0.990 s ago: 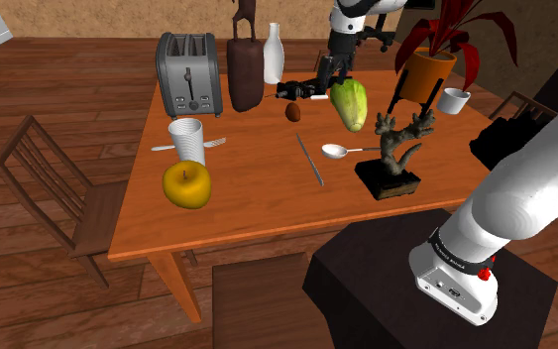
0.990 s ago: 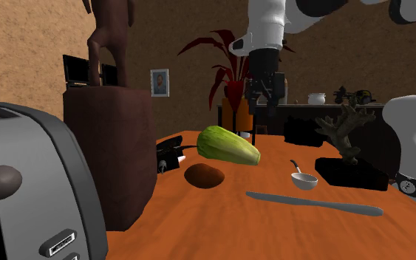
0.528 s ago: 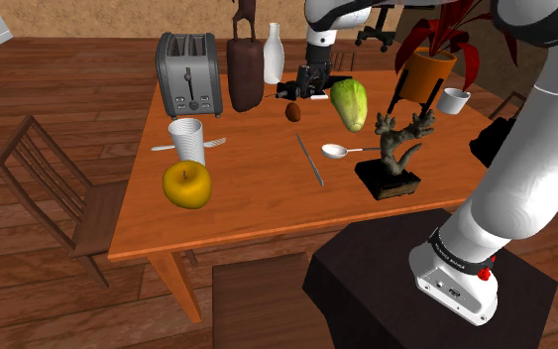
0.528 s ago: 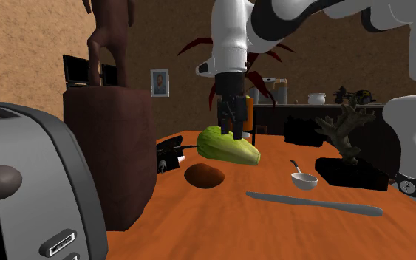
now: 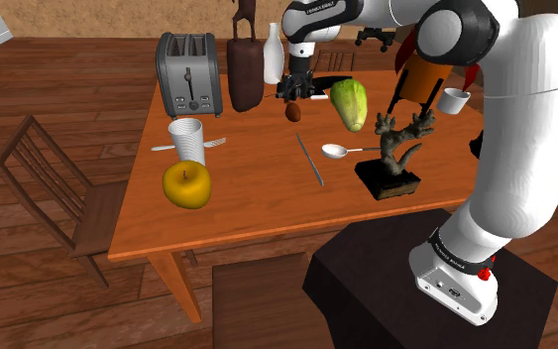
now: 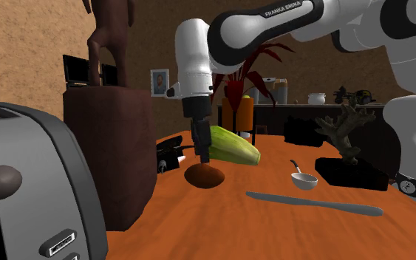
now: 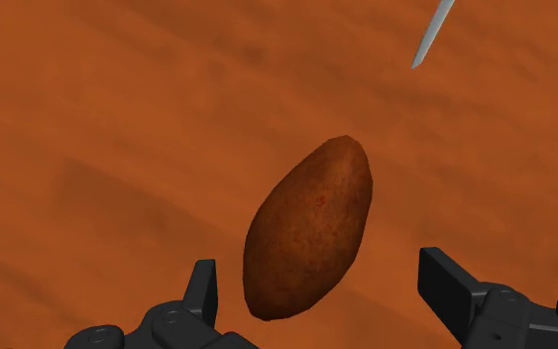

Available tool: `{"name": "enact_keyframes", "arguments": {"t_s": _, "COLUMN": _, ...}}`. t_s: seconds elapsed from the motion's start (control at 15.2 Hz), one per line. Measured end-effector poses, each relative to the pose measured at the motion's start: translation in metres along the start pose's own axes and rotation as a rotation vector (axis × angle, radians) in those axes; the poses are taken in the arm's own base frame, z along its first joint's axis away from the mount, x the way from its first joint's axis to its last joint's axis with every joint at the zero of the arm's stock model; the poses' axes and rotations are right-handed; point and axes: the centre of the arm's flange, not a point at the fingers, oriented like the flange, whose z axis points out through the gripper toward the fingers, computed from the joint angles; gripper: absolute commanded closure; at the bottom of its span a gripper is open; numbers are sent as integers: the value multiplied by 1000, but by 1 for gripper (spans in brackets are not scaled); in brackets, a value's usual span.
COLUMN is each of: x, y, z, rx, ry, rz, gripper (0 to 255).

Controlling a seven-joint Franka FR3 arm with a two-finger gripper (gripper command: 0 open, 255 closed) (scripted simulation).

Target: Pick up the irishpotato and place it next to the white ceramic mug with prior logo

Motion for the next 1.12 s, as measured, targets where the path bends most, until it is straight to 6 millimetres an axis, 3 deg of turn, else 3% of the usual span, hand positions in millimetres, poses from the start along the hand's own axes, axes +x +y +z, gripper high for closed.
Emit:
{"name": "enact_keyframes", "arguments": {"t_s": 0.46, "x": 7, "y": 1, "z": 40, "rx": 3, "ry": -3, "rz": 1, "gripper": 0}}
{"name": "enact_keyframes", "arguments": {"t_s": 0.92, "x": 7, "y": 1, "z": 46, "rx": 3, "ry": -3, "rz": 1, "gripper": 0}}
{"name": "enact_keyframes", "arguments": {"t_s": 0.99, "x": 7, "y": 1, "z": 46, "rx": 3, "ry": -3, "rz": 1, "gripper": 255}}
{"name": "enact_keyframes", "arguments": {"t_s": 1.12, "x": 7, "y": 1, "z": 46, "rx": 3, "ry": -2, "rz": 1, "gripper": 255}}
